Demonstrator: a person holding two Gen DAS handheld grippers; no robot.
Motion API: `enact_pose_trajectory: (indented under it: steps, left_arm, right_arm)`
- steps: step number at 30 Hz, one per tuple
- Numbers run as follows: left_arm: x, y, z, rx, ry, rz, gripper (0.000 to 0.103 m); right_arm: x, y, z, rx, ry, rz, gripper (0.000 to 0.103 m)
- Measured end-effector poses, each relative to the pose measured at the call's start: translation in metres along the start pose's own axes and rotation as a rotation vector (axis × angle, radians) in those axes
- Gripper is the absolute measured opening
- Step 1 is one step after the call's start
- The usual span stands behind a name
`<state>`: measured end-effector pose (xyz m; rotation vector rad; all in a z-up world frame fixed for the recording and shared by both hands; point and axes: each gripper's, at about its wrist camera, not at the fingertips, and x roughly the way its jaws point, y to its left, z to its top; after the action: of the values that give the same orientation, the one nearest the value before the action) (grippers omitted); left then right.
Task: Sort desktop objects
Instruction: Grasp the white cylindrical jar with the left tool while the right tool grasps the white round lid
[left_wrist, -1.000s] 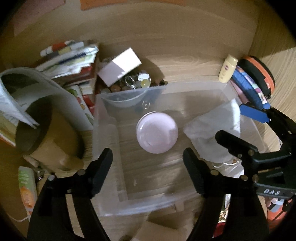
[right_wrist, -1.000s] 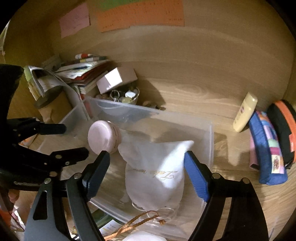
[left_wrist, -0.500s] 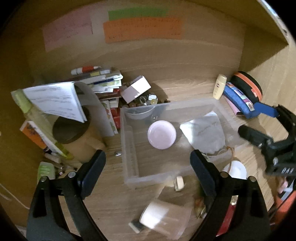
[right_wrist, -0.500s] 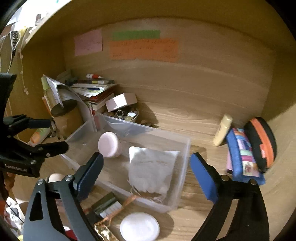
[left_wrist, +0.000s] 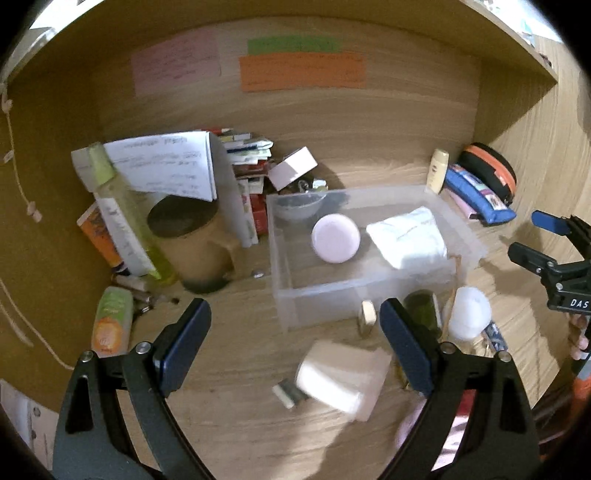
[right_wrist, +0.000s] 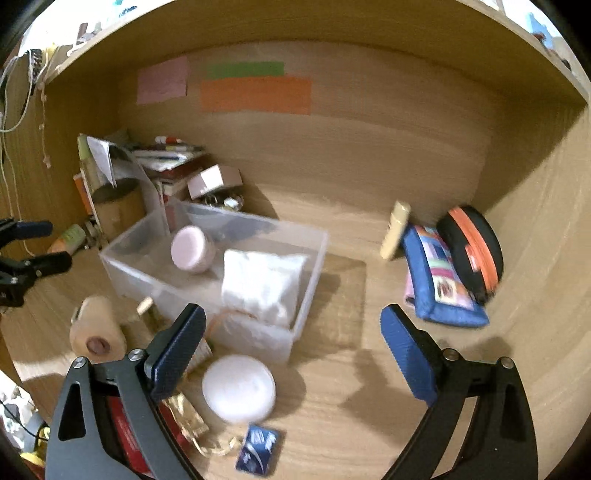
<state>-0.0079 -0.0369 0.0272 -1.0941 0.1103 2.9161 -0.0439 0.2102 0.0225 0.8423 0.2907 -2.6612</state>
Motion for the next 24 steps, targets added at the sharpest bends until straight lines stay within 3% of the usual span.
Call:
enact_pose_trajectory:
  steps: [13, 24]
  left_arm:
    - [0.021, -0.015, -0.042, 0.058, 0.109, -0.102, 0.093]
    - [0.048, -0.023, -0.053, 0.087, 0.152, -0.129, 0.093]
  right_arm:
    - [0.028, -0.004, -0.054, 0.099, 0.200, 0.092, 0.095]
    - [0.047, 0.003, -0.068, 0.135, 0.285, 0.170, 0.095]
